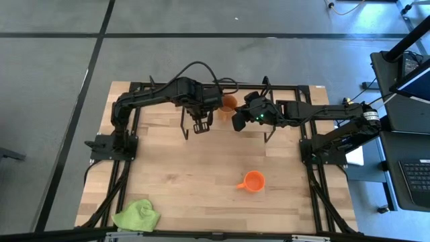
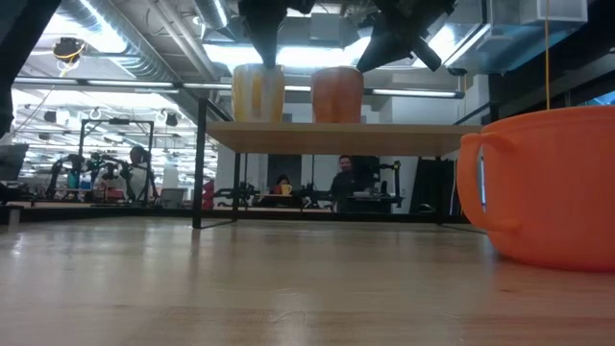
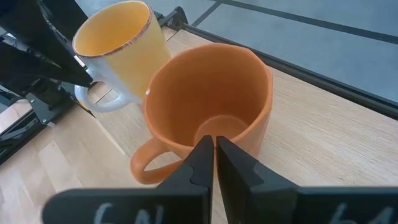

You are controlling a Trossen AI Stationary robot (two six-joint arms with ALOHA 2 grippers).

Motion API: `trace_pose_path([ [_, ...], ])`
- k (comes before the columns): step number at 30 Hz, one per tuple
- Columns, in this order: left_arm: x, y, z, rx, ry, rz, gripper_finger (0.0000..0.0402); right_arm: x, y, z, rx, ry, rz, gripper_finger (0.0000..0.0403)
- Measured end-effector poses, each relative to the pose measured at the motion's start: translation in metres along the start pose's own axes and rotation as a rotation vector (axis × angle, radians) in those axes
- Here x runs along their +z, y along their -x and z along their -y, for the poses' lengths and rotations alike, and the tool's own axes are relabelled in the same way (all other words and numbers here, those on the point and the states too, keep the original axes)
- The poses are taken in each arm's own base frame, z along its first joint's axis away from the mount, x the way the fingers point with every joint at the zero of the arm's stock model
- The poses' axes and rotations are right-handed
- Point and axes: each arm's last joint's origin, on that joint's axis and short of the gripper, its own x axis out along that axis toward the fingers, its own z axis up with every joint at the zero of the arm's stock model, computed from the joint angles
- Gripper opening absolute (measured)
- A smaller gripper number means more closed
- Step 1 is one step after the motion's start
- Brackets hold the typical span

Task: Stack small to large cups/mugs on shelf
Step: Adjust the yellow mug on the shelf

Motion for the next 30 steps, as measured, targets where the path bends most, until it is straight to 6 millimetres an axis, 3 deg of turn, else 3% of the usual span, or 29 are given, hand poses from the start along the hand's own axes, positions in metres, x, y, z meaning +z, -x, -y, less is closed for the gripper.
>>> trace_pose_path([
  [12,0.001,-0.002,-0.007,-0.069,0.029,-0.007,0.0,-0.001,0.0,0.0,-0.005,0.006,-0.005,0.0021],
  [22,-0.002,-0.03,-0.002,-0.081,0.042,-0.09,0.0,-0.001,0.0,0.001,-0.005,0.006,-0.006,0.0021],
  [30,0.001,-0.022,-0.003,-0.085,0.052,-0.054,0.0,-0.001,0.0,0.001,-0.009,0.011,-0.01,0.0021],
])
